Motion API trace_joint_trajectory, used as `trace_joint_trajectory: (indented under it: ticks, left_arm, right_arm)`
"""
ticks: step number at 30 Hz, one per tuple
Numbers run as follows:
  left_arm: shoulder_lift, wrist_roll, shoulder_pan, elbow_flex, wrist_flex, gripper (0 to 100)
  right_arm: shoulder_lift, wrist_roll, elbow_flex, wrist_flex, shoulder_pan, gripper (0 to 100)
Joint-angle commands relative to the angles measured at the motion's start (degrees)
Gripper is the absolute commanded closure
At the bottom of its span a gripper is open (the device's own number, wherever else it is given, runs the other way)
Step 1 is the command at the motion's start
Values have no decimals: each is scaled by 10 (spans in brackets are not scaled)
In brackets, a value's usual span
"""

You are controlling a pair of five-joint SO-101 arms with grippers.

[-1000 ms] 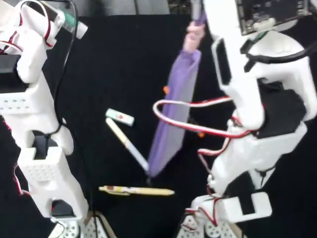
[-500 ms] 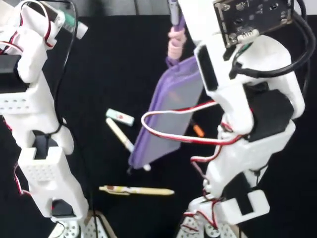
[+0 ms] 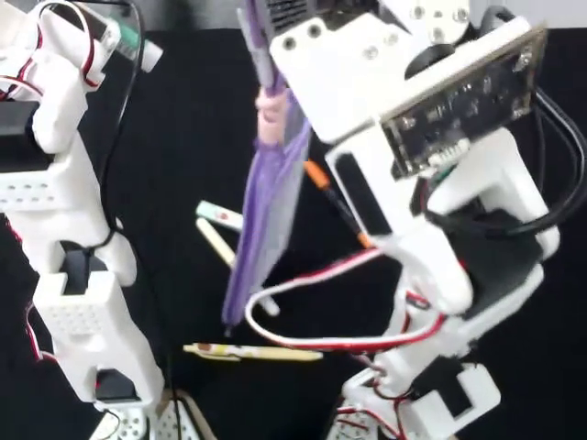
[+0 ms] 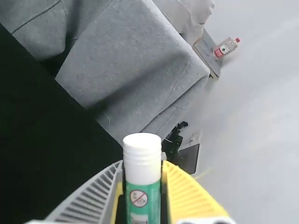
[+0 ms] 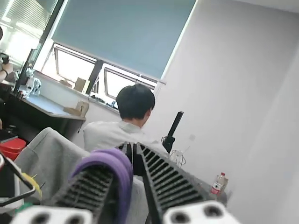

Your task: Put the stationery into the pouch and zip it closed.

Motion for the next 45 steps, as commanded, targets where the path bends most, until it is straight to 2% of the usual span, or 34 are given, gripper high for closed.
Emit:
trace_joint_trajectory:
  ticks: [1, 9, 13, 17, 22, 25, 30, 37, 45]
  left_arm:
    - [-21, 7, -4, -24, -5, 971]
    - [-21, 7, -1, -24, -4, 971]
    - [-21, 7, -1, -23, -4, 971]
    - [-20, 7, 0, -23, -4, 971]
    - [-20, 7, 0, -23, 0, 971]
    - [-20, 7, 0, -23, 2, 971]
    - [-20, 7, -1, -23, 1, 971]
    - [-20, 7, 0, -23, 0, 971]
    - [-20, 6, 35, -24, 9, 971]
  right_arm:
    - [-19, -4, -24, 83, 25, 988]
    - [-19, -3, -27, 248, 167, 988]
    - [-14, 0, -23, 252, 244, 988]
    - [-3, 1, -25, 205, 281, 988]
    - [44, 1, -24, 113, 287, 988]
    - [74, -1, -24, 93, 276, 988]
    - [77, -4, -29, 169, 261, 987]
    - [-6, -6, -29, 281, 261, 988]
    - [-90, -108, -24, 371, 261, 988]
